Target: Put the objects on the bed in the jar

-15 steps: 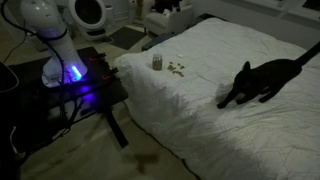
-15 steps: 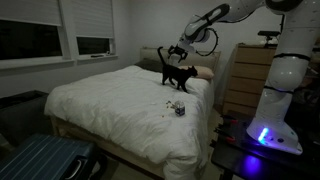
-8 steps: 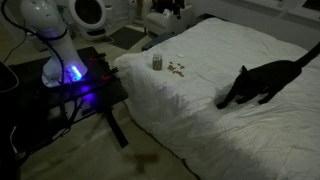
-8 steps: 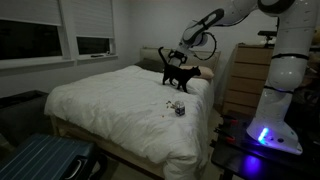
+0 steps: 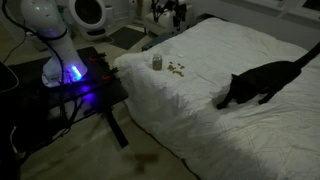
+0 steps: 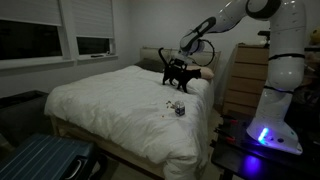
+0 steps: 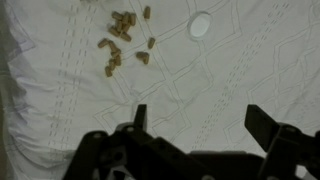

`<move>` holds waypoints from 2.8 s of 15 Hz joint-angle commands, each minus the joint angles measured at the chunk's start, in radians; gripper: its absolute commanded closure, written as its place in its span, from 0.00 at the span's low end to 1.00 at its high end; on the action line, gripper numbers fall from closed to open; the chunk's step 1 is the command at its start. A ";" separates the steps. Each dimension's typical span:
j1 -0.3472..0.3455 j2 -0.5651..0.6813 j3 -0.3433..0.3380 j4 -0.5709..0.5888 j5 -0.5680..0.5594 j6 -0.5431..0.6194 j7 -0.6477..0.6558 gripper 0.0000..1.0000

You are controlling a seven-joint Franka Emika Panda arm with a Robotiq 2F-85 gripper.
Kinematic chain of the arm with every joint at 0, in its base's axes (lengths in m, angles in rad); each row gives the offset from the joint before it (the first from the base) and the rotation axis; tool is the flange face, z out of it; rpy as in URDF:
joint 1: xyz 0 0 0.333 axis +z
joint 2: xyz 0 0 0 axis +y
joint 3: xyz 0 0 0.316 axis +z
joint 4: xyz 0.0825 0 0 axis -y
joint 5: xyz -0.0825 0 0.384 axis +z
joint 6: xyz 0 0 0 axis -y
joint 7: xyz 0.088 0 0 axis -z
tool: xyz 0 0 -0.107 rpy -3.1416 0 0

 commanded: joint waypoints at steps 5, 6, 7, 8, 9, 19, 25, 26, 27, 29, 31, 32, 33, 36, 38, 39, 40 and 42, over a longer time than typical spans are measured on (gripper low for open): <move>-0.028 0.116 -0.016 0.078 0.065 -0.030 -0.016 0.00; -0.030 0.131 -0.016 0.081 0.069 -0.030 -0.015 0.00; -0.030 0.144 -0.019 0.085 0.069 -0.031 -0.012 0.00; -0.023 0.150 -0.027 0.084 0.056 -0.034 0.001 0.00; -0.017 0.129 -0.026 0.051 0.052 -0.004 -0.008 0.00; -0.010 0.191 -0.036 0.115 0.051 -0.042 0.031 0.00; -0.033 0.358 -0.029 0.327 0.072 -0.194 0.077 0.00; -0.032 0.387 -0.031 0.363 0.068 -0.215 0.089 0.00; -0.035 0.417 -0.030 0.400 0.067 -0.240 0.101 0.00; -0.040 0.474 -0.029 0.469 0.065 -0.290 0.119 0.00; -0.042 0.532 -0.028 0.529 0.061 -0.330 0.135 0.00; -0.043 0.561 -0.028 0.558 0.059 -0.346 0.141 0.00; -0.045 0.588 -0.027 0.586 0.058 -0.367 0.149 0.00; -0.050 0.656 -0.022 0.653 0.059 -0.404 0.152 0.00; -0.052 0.705 -0.022 0.694 0.061 -0.380 0.162 0.00; -0.054 0.725 -0.022 0.713 0.064 -0.366 0.166 0.00; -0.056 0.746 -0.021 0.734 0.063 -0.361 0.166 0.00; -0.062 0.784 -0.023 0.776 0.060 -0.373 0.170 0.00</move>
